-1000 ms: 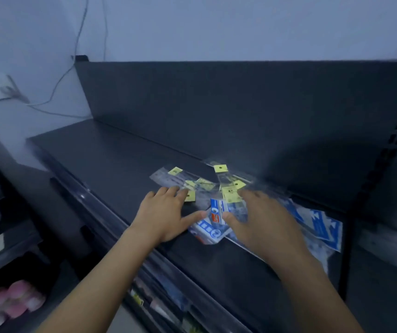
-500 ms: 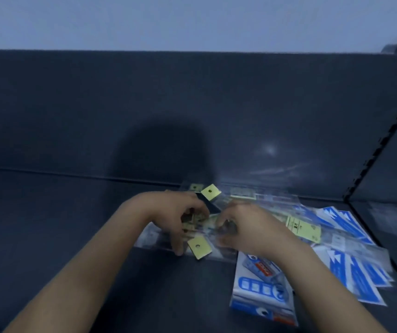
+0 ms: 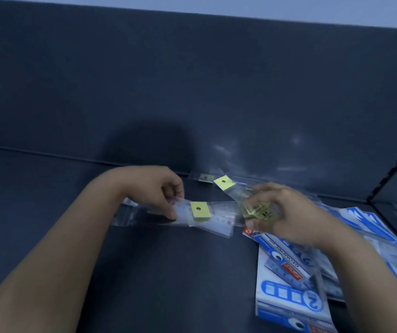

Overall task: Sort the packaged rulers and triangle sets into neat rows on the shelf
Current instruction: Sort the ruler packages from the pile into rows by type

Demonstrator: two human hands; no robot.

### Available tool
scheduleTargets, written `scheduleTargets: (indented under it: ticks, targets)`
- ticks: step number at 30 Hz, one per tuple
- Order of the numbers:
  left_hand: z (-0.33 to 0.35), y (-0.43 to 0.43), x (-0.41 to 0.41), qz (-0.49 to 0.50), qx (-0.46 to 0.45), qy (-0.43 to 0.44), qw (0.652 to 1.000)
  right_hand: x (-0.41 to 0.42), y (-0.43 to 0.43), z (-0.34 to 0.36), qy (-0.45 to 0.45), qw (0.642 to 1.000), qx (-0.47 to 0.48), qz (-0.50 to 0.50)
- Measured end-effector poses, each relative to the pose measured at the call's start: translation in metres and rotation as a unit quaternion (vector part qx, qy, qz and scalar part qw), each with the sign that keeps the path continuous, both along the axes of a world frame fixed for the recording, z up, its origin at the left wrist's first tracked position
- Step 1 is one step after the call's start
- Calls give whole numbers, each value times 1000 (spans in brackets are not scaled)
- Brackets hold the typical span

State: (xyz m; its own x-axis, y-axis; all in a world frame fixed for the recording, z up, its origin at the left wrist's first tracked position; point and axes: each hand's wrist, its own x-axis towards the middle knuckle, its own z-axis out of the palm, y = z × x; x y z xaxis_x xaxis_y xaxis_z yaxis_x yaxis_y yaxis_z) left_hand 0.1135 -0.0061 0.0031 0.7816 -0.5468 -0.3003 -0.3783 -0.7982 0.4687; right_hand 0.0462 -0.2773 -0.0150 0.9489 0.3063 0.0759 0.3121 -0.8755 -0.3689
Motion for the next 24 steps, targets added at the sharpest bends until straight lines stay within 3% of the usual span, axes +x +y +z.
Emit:
scheduleTargets:
  ticks: [3, 9, 15, 19, 24]
  targets:
    - [7, 16, 2, 22, 3, -6, 1000, 1, 10, -6, -1, 1000, -11, 19]
    - [21, 50, 0, 70, -11, 20, 997, 16, 22, -18, -50, 992, -119, 2]
    - [24, 39, -4, 26, -33, 73, 996, 21, 27, -19, -107, 988, -109, 19]
    - [25, 31, -3, -8, -60, 41, 997, 20, 28, -14, -159, 983, -92, 26]
    - [34, 33, -8, -54, -150, 65, 985, 11, 39, -6, -216, 969, -113, 44]
